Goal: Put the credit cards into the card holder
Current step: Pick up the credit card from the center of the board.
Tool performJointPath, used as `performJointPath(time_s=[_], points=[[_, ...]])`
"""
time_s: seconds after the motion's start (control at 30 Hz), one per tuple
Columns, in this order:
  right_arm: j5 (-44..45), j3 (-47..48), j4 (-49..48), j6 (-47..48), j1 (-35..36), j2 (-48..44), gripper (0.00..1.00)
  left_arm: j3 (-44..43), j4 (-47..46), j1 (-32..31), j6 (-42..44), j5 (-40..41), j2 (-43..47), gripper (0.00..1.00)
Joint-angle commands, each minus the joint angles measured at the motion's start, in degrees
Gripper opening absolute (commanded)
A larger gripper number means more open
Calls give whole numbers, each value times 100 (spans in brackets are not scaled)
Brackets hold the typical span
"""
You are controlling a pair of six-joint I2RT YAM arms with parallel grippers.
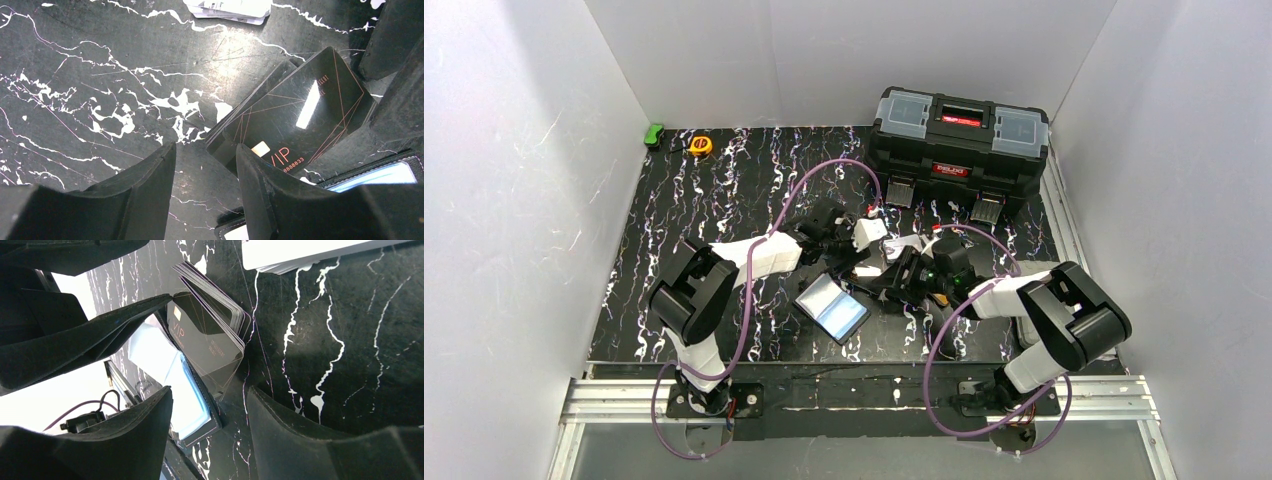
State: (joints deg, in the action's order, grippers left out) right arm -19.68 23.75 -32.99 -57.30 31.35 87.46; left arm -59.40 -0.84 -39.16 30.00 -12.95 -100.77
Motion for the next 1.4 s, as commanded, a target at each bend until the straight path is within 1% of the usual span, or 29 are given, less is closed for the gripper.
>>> performJointPath(time_s=[0.0, 0.3, 0.77, 1.07, 1.17, 1.37], points=[[9, -130, -67, -65, -42, 108, 63, 11, 149, -61, 17, -138, 138, 46], [-122, -111, -384, -117, -37, 134, 57, 74, 119, -132, 42, -138, 80, 47], [-128, -218, -533, -162, -42, 93, 56, 92, 119, -287, 20, -223, 33, 47], [-39, -308, -344, -137, -50, -62, 54, -4, 119, -380, -8, -190, 10, 47], [23, -358, -273, -116, -64, -131, 50, -112, 250, -371, -31, -79, 29, 47], [70, -379, -198, -112, -77, -205, 32, -375, 714, -236, -156, -14, 176, 49]])
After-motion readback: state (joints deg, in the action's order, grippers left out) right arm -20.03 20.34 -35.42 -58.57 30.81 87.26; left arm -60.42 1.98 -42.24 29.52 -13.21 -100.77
